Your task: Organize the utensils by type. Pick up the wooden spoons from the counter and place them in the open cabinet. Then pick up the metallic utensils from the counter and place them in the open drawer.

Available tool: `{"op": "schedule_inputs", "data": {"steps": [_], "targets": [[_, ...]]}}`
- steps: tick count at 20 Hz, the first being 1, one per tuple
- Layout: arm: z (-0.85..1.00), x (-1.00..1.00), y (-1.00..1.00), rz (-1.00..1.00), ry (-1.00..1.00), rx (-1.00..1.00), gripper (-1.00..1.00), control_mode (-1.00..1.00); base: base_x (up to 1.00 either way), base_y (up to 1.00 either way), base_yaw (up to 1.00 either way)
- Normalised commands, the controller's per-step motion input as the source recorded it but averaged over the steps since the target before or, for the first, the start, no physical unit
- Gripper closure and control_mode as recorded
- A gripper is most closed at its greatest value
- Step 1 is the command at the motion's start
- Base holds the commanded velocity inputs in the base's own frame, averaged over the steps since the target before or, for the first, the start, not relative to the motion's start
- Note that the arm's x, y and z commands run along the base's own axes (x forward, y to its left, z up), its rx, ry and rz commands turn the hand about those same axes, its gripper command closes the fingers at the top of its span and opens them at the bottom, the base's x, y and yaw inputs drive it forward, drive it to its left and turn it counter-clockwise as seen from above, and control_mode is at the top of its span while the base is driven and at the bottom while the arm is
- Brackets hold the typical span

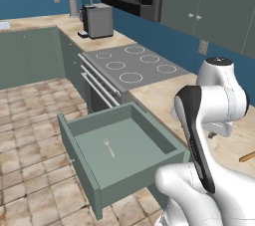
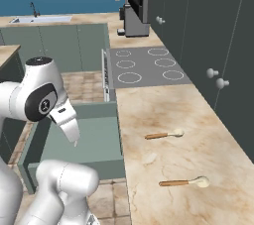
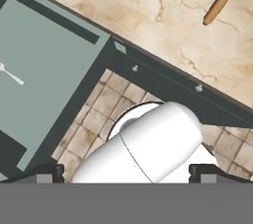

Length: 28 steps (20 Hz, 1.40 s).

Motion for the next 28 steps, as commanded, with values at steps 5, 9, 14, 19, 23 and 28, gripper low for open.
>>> {"op": "schedule_inputs", "data": {"steps": [5,9,14,19,23,28], "targets": [[0.0,-0.01,0.01,0.0,0.0,0.0,-1.0,1.0,-0.11,0.11,-0.01],[0.0,0.0,0.0,0.0,0.0,0.0,-1.0,1.0,-0.4,0.26,-0.04],[0.0,0.0,0.0,0.0,0.0,0.0,-1.0,1.0,-0.54,0.25,-0.05],[0.0,0.0,0.0,0.0,0.0,0.0,-1.0,1.0,-0.56,0.02,-0.12],[0.0,0.0,0.0,0.0,0.0,0.0,-1.0,1.0,-0.48,0.02,-0.32],[0.0,0.0,0.0,0.0,0.0,0.0,-1.0,1.0,-0.25,0.23,-0.41]]}}
